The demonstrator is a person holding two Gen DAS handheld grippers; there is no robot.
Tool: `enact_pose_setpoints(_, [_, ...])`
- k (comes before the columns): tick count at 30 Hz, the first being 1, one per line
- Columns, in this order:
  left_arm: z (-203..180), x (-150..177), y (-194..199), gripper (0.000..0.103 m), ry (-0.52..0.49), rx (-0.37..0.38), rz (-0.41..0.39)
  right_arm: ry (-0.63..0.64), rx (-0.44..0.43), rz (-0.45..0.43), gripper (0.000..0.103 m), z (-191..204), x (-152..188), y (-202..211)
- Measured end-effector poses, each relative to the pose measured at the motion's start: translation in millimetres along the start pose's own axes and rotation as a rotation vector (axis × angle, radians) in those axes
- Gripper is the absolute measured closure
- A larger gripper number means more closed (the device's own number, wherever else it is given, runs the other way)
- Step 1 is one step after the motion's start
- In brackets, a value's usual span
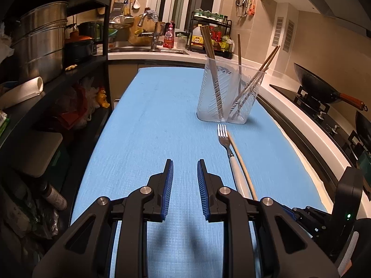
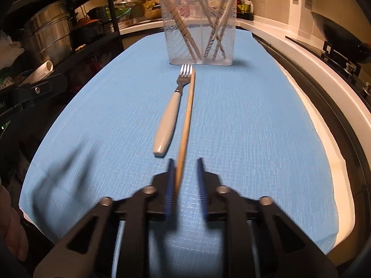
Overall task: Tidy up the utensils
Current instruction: 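Close the right tool on the wooden chopstick while the left tool grasps the white-handled fork, then hold the chopstick and fork clamped in the tools against the cloth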
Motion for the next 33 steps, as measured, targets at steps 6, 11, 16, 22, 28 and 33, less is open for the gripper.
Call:
enact_pose_setpoints(6, [-27.5, 10.8, -22.7, 0.081, 0.02, 0.094, 0.064, -0.081, 0.076, 0.003, 0.097, -34.4, -0.3, 6.6])
enact_pose_setpoints(11, [-62.9, 23.9, -53.6, 0.062, 0.027, 0.157, 0.145, -0.141, 0.113, 0.009, 0.097, -59.4, 4.7, 11.2])
enact_pose_setpoints(16, [-89.3, 36.5, -79.8, 0.06, -0.052, 0.113, 0.198, -0.156, 0.113, 0.005, 0.097, -68.4, 8.8, 15.6])
enact_pose_setpoints(22, [-90.4, 46.4, -89.2, 0.068, -0.082, 0.066, 0.25, -0.106, 0.098, 0.007, 0.097, -55.3, 9.4, 12.8])
enact_pose_setpoints(28, [-60.8, 50.2, -77.1, 0.085, -0.09, 0.03, 0.243, -0.096, 0.063, -0.004, 0.097, -42.6, 10.1, 11.1])
enact_pose_setpoints(33, [-29.1, 66.0, -50.1, 0.085, -0.059, 0.024, 0.227, -0.108, 0.038, -0.013, 0.097, -31.5, 14.5, 14.2])
Point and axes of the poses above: each gripper's, at about its wrist camera, not at the fingertips, and y roughly against the way its jaws point, z to its left, x to its underside, the point moved 10 cm from there along -y, roughly the way its jaws point, and after that the axes turned 3 degrees about z, right-handed, at the moved point
